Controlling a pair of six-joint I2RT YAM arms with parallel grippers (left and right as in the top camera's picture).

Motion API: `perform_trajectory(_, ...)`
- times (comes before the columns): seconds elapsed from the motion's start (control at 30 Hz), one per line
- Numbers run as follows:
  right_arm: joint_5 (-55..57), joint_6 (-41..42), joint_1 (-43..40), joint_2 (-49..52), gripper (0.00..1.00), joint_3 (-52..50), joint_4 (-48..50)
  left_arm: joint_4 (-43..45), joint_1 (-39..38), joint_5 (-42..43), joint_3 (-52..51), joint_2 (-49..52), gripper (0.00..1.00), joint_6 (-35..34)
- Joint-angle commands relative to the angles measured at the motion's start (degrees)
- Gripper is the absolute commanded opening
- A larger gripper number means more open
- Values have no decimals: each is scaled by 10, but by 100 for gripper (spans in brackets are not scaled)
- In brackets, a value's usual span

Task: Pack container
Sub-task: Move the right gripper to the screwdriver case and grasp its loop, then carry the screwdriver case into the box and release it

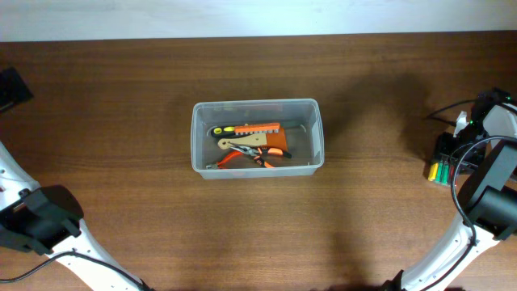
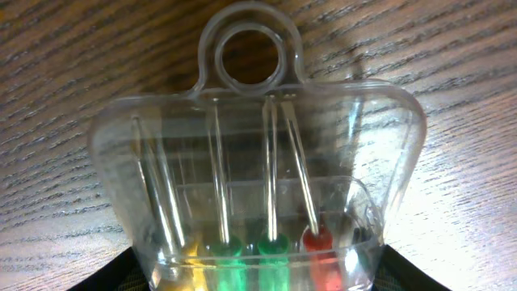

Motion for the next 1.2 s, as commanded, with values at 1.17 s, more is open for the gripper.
perform_trajectory(1.17,-24,-250,620,-70,29,290,-129,-1,3,6,2,-3,99,-7)
